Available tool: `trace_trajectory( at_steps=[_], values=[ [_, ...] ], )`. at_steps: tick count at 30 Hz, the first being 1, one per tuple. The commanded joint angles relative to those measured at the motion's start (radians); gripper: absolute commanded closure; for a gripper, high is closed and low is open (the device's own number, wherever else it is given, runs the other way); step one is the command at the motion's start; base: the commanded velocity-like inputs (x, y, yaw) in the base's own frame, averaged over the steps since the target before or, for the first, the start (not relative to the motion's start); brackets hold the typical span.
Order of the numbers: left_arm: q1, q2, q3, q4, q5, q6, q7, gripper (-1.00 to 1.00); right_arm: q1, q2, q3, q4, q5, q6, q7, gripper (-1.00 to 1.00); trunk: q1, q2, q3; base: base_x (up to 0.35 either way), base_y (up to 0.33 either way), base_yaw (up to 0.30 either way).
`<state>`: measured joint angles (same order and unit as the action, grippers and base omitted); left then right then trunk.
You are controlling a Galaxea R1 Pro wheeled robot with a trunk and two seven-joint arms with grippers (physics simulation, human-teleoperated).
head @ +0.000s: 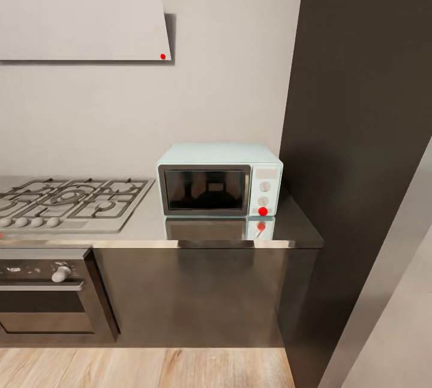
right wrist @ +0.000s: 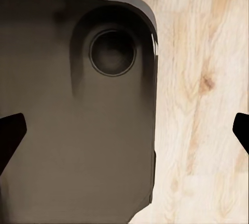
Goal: In the kitchen, take the popcorn bag from the countertop, put it into the microwave, and heat it until the popcorn is cooked so the cooked popcorn ends up inside the bag.
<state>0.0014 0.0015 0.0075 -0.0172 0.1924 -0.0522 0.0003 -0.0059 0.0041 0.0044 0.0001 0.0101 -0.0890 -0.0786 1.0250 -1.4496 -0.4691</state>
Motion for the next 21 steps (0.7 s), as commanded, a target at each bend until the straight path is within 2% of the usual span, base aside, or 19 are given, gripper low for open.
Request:
trace_trajectory(
  at_steps=[1,5,9,11,13,14,16,18,19,21],
  values=[
    [0.0,0.0,0.0,-0.001,0.005,-0.002,0.0,-1.0,-0.001,0.0,0.001,-0.002,0.003,-0.002,-0.004,-1.0,0.0,0.0,-0.001,0.0,0.0,0.0],
    [0.0,-0.001,0.0,0.0,0.005,-0.002,0.0,-1.0,-0.001,0.005,-0.001,-0.056,0.006,0.007,0.005,-1.0,0.0,0.0,-0.001,0.0,0.0,0.0],
    [0.0,-0.002,0.0,-0.001,0.005,-0.002,0.0,-1.0,-0.001,0.014,0.003,-0.186,0.006,0.048,0.011,-1.0,0.0,0.0,-0.001,0.0,0.0,0.0],
    [0.0,-0.003,0.0,-0.001,0.004,-0.002,0.0,-1.0,-0.001,0.029,0.031,-0.265,0.014,0.092,0.012,-1.0,0.0,0.0,-0.001,0.0,0.0,0.0],
    [0.0,-0.003,0.0,-0.001,0.004,-0.002,0.0,-1.0,-0.002,0.05,0.089,-0.412,0.043,0.192,0.01,-1.0,0.0,0.0,-0.001,0.0,0.0,0.0],
    [0.0,-0.003,0.0,-0.001,0.004,-0.002,0.0,-1.0,-0.002,0.06,0.112,-0.517,0.054,0.273,0.007,-1.0,0.0,0.0,-0.001,0.0,0.0,0.0],
    [0.0,-0.003,-0.001,-0.001,0.004,-0.002,0.0,-1.0,-0.002,0.097,0.131,-0.747,0.063,0.455,0.005,-1.0,0.0,0.0,-0.001,0.0,0.0,0.0],
    [0.0,-0.003,0.0,-0.001,0.004,-0.002,0.0,-1.0,-0.008,0.134,0.137,-0.962,0.068,0.602,0.0,-1.0,0.0,0.0,-0.001,0.0,0.0,0.0],
    [0.0,-0.003,0.0,-0.001,0.004,-0.002,0.0,-1.0,-0.045,0.156,0.142,-1.052,0.077,0.667,-0.001,-1.0,0.0,0.0,-0.001,0.0,0.0,0.0],
    [0.0,-0.003,0.0,-0.001,0.004,-0.002,0.0,-1.0,-0.165,0.17,0.143,-1.098,0.096,0.742,-0.001,-1.0,0.0,0.0,-0.001,0.0,0.0,0.0]
  ],
)
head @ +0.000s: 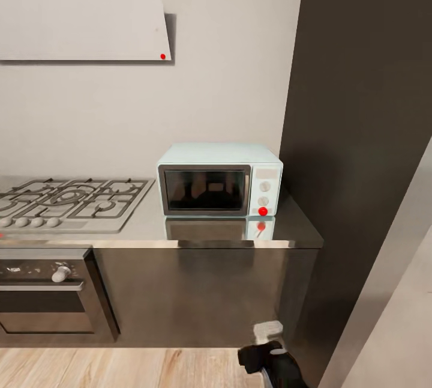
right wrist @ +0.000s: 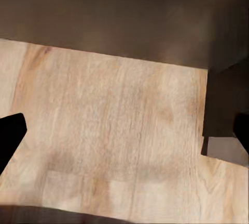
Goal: In the kitchen, take the popcorn bag from the countertop, put it into the microwave, and heat it until the popcorn is cooked so the cooked popcorn ends up inside the bag.
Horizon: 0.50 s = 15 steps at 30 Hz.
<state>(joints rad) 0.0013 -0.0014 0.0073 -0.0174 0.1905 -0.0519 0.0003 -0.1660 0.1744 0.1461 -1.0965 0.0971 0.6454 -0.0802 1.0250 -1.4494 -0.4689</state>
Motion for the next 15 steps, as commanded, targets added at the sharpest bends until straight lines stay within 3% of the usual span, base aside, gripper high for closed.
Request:
trace_trajectory(
  at_steps=[1,3,4,10,15],
  values=[
    [0.0,0.0,0.0,-0.001,0.006,-0.002,0.0,-1.0,-0.091,0.0,0.001,-0.011,0.012,0.05,0.001,-1.0,0.0,-0.001,-0.001,0.0,0.0,0.0],
    [0.0,0.003,0.0,-0.001,0.006,-0.002,0.001,-1.0,-0.256,0.0,0.001,-0.026,0.016,0.16,0.002,-1.0,0.0,-0.001,-0.001,0.0,0.0,0.0],
    [0.0,0.003,0.0,-0.001,0.006,-0.002,0.0,-1.0,-0.304,0.0,0.0,-0.029,0.014,0.187,0.001,-1.0,0.0,-0.001,-0.001,0.0,0.0,0.0],
    [0.0,0.003,0.0,-0.001,0.006,-0.002,0.0,-1.0,-0.497,0.0,-0.002,-0.034,0.013,0.217,-0.006,-1.0,0.0,-0.001,-0.001,0.0,0.0,0.0],
    [0.0,0.003,0.0,-0.001,0.006,-0.002,0.0,-1.0,-0.618,0.0,-0.005,-0.034,0.011,0.218,-0.074,-1.0,0.0,-0.001,-0.001,0.0,0.0,0.0]
  ],
)
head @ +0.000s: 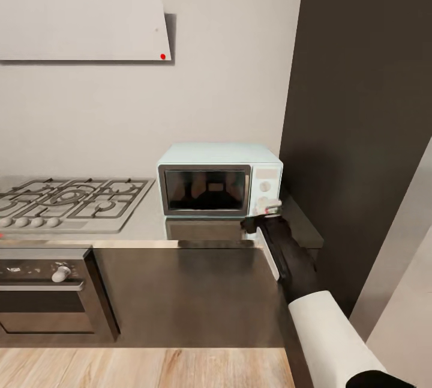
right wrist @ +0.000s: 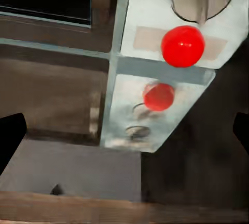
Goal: In the kitchen, take the popcorn bag from the countertop, put it into the microwave, and heat it until the popcorn is cooked so the cooked popcorn ends up inside the bag.
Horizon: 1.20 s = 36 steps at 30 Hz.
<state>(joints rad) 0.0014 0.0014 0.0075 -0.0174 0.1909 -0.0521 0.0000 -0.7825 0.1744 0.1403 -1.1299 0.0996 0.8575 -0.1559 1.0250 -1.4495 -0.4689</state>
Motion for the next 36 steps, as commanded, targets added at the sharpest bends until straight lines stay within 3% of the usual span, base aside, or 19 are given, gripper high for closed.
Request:
trace_trajectory(
  at_steps=[1,4,12,19,29,36],
  values=[
    [0.0,0.0,0.0,-0.001,0.005,-0.002,0.0,-1.0,-0.019,0.0,0.001,-0.001,0.008,0.006,-0.006,-1.0,0.0,0.0,-0.001,0.0,0.0,0.0],
    [0.0,0.0,0.0,-0.001,0.005,-0.002,0.0,-1.0,-0.054,0.0,-0.001,-0.015,0.007,-0.002,-0.032,-1.0,0.0,0.0,-0.001,0.0,0.0,0.0],
    [0.0,0.003,-0.003,-0.001,0.003,-0.002,-0.035,-1.0,-0.06,0.0,-0.001,-0.039,0.014,-0.091,-0.042,-1.0,0.0,0.0,-0.001,0.043,0.048,0.0],
    [0.0,0.003,-0.003,-0.001,0.002,0.001,-0.069,-1.0,-0.06,0.0,0.0,-0.032,0.018,-0.095,-0.072,-1.0,0.0,0.0,-0.001,0.211,0.226,0.0],
    [0.0,0.009,-0.001,-0.004,0.004,-0.001,-0.067,-1.0,-0.058,0.0,0.006,-0.042,0.032,-0.081,-0.114,-1.0,0.0,0.0,-0.001,0.0,0.0,0.0],
    [0.0,0.009,-0.001,-0.004,0.004,-0.001,-0.067,-1.0,-0.058,-0.005,-0.019,-0.051,0.024,-0.082,-0.118,-1.0,0.0,0.0,-0.001,0.0,0.0,0.0]
  ],
)
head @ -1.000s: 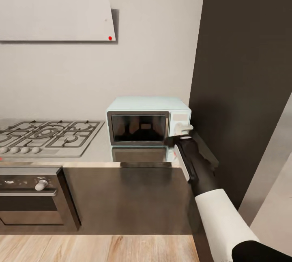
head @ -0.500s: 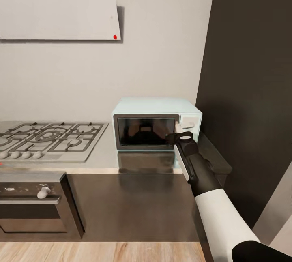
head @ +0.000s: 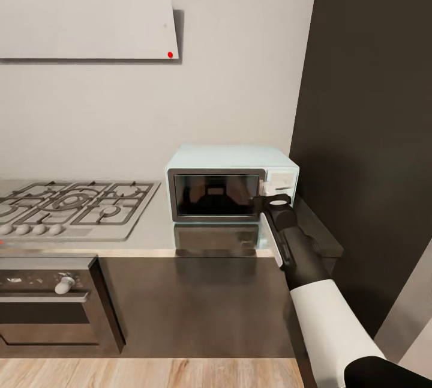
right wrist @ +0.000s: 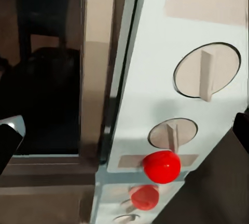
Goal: In the kitchen, take the popcorn bag from the countertop, put it into the microwave, and heat it until the popcorn is cooked so the cooked popcorn ends up inside the bag.
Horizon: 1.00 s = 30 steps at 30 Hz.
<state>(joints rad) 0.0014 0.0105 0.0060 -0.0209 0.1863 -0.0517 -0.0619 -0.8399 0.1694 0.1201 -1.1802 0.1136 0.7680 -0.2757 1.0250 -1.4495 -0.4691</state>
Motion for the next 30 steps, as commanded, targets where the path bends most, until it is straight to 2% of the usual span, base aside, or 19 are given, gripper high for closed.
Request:
trace_trajectory(
  at_steps=[1,4,5,12,15,27,29,30],
  values=[
    [0.0,0.0,0.0,-0.001,0.009,-0.002,-0.005,-1.0,-0.001,0.0,-0.005,-0.001,0.009,0.006,0.004,-1.0,0.0,0.0,-0.001,0.0,0.0,0.0],
    [0.0,0.0,0.0,-0.001,0.009,-0.001,-0.005,-1.0,-0.001,0.001,-0.022,-0.001,0.008,0.004,0.004,-1.0,0.0,0.0,-0.001,0.0,0.0,0.0],
    [0.0,0.0,0.0,-0.001,0.009,-0.002,-0.005,-1.0,-0.001,0.003,-0.062,-0.002,0.006,0.001,0.004,-1.0,0.0,0.0,-0.001,0.0,0.0,0.0],
    [0.0,0.0,0.0,-0.001,0.009,-0.002,-0.006,-1.0,-0.001,0.005,-0.063,0.002,0.0,-0.042,0.022,-1.0,0.0,0.0,-0.001,0.0,0.0,0.0],
    [0.0,0.0,0.0,-0.001,0.009,-0.002,-0.006,-1.0,-0.001,0.005,-0.063,0.004,0.001,-0.049,0.042,-1.0,0.0,0.0,-0.001,0.0,0.032,0.0],
    [0.0,0.0,0.0,-0.001,0.009,-0.002,-0.006,-1.0,-0.001,0.002,-0.065,0.01,0.003,-0.051,0.047,-1.0,0.0,0.0,-0.001,0.0,0.09,0.0],
    [0.0,0.0,0.002,-0.001,0.011,-0.002,-0.004,-1.0,0.003,-0.007,-0.076,0.01,-0.008,-0.063,0.056,-1.0,0.0,-0.001,-0.001,0.0,0.0,0.0],
    [0.0,0.0,0.002,-0.001,0.011,-0.002,-0.004,-1.0,0.003,-0.002,-0.077,0.004,-0.003,-0.068,0.052,-1.0,0.0,-0.001,-0.001,0.0,0.0,0.0]
  ],
)
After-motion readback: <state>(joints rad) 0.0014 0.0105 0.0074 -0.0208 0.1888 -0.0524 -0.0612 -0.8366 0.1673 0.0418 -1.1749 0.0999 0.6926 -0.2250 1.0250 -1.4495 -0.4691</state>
